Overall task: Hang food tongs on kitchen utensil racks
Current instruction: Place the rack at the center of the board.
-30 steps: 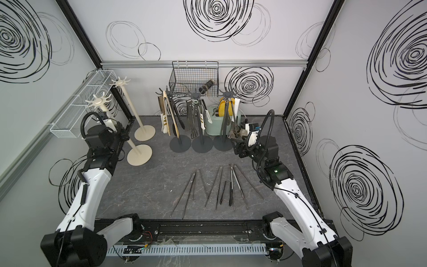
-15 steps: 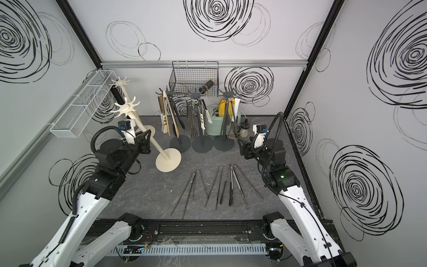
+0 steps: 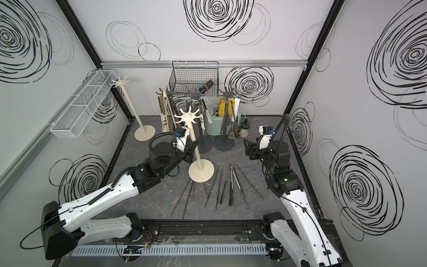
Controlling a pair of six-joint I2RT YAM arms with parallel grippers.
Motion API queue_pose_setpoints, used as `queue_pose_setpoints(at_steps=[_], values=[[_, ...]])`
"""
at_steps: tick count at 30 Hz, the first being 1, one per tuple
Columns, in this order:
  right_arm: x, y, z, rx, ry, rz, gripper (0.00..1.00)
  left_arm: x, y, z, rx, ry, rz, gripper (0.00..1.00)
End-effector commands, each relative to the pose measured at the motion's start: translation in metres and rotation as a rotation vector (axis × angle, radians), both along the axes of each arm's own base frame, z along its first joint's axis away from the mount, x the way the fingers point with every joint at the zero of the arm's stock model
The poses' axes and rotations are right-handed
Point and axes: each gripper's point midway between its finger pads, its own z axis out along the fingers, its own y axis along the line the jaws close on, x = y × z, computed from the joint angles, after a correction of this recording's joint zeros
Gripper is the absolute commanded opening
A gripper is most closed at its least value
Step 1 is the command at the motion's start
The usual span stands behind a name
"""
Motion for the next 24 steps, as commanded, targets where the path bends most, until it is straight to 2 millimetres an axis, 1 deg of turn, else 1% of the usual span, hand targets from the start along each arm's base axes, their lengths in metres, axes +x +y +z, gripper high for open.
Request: queue_pose_setpoints(at_steps=[1, 6, 10, 18, 20, 24], values=[[-0.004, -0.007, -0.003, -0.025, -0.002, -0.02, 0.67, 0.013, -0.009, 0.113, -0.224, -0.288, 0.032, 0.0], [-0.007, -0.013, -0.002, -0.036, -0.016, -0.048, 0.68, 0.034, -0.034, 0.12, -0.189, -0.321, 0.022, 0.0], [-0.007, -0.016, -0.003, -0.04, -0.021, -0.059, 0.68, 0.045, -0.05, 0.114, -0.164, -0.329, 0.002, 0.0], [-0.005, -0.015, -0.006, -0.033, -0.021, -0.055, 0.68, 0.063, -0.064, 0.09, -0.153, -0.345, 0.012, 0.0], [-0.005, -0.015, -0.006, -0.031, -0.02, -0.056, 0.68, 0.066, -0.066, 0.089, -0.159, -0.367, 0.018, 0.0], [-0.005, -0.016, -0.006, -0.032, -0.022, -0.057, 0.68, 0.072, -0.072, 0.08, -0.136, -0.388, 0.02, 0.0]])
